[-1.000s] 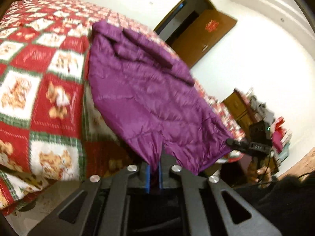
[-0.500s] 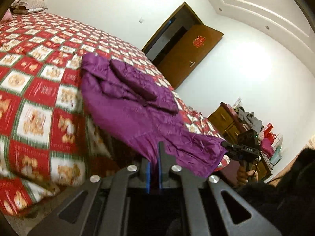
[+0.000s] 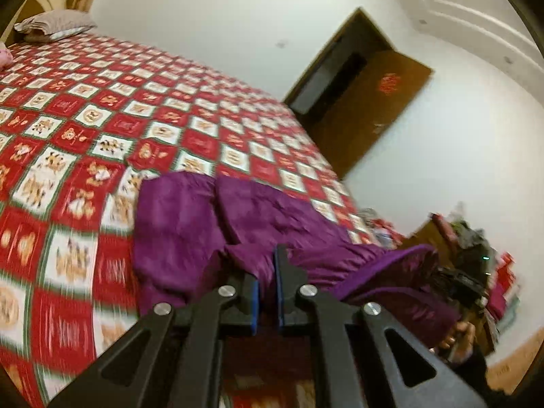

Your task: Fold large clothes

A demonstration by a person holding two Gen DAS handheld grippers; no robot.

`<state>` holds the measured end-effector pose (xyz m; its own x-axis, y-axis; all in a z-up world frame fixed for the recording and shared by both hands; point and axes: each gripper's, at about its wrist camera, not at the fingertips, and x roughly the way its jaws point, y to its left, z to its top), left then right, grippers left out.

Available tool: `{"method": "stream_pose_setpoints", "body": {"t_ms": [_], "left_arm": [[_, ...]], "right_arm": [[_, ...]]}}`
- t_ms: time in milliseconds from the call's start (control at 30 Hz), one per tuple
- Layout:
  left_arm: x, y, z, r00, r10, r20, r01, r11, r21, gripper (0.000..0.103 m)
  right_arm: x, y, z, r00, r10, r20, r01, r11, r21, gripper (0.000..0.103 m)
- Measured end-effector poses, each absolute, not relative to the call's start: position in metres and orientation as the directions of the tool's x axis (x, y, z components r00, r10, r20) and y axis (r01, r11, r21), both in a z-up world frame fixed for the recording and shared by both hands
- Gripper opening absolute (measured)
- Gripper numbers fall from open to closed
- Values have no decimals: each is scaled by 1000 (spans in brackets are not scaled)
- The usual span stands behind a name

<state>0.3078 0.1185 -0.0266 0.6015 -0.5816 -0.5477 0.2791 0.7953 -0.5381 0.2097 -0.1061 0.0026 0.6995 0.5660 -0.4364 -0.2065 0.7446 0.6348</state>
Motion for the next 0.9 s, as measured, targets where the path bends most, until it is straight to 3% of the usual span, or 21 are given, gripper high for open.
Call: {"method": "stream_pose_setpoints", "body": {"t_ms": [300, 433, 533, 600, 667, 700, 733, 800, 900], "left_arm": [[429, 85, -92, 617, -339, -711, 69, 923, -380, 11], [450, 96, -122, 578, -388, -718, 3, 881, -473, 13], [460, 116, -133, 552, -522, -650, -8, 777, -630, 17], [465, 127, -129, 537, -585, -608, 5, 723, -691, 30], [468, 141, -119, 545, -636, -546, 24, 663, -748, 70], [466, 150, -109, 587, -607, -536, 16, 671, -741, 82], [463, 160, -97, 643, -544, -539, -3, 702, -712, 98], [457, 172, -79, 707, -468, -530, -14, 740, -672, 103], [449, 168, -58, 717, -381, -584, -15, 829, -559, 102]], "right_arm": [[368, -116, -62, 724, 387, -570, 5, 825, 566, 7], [395, -117, -98, 713, 331, -618, 65, 846, 529, 7], [403, -125, -121, 700, 367, -612, 82, 811, 580, 8], [404, -135, -127, 704, 426, -569, 68, 756, 651, 11], [401, -151, -126, 721, 508, -472, 38, 651, 758, 20], [398, -157, -124, 734, 527, -428, 24, 609, 792, 36], [393, -164, -120, 757, 531, -382, 10, 574, 818, 60], [383, -172, -107, 790, 516, -331, -6, 546, 838, 79], [369, -175, -77, 806, 463, -369, 10, 612, 790, 79]]}}
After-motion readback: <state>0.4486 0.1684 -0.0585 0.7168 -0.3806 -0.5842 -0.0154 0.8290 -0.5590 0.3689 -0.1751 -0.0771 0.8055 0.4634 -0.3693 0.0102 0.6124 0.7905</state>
